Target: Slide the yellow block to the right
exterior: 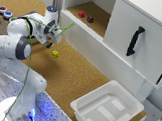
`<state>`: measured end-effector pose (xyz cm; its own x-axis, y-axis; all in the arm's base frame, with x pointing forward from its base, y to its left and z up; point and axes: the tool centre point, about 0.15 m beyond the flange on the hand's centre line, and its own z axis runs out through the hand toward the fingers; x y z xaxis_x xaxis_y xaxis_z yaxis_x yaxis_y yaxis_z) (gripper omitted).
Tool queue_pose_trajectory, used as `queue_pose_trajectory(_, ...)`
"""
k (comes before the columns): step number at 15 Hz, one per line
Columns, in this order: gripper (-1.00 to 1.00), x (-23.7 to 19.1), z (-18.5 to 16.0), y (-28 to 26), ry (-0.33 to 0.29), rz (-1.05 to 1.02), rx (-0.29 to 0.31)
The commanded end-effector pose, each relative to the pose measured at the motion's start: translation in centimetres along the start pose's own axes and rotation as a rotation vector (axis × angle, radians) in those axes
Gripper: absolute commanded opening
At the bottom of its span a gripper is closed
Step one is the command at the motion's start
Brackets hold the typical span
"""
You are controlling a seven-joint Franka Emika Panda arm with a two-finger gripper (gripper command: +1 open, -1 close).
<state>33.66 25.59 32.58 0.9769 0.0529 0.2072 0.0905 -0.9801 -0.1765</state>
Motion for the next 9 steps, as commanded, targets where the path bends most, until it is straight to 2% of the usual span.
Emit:
queue_pose_trajectory(1, -1.00, 1.1, 4.8, -0.8, -0.044, -0.027, 0.079)
queue_pose_trajectory(5, -1.00, 1.4, 7.9, -0.2, -0.079, -0.029, 0.103)
queue_pose_trajectory(9, -1.00, 2.1, 10.5, 1.2, -0.111, -0.026, 0.094)
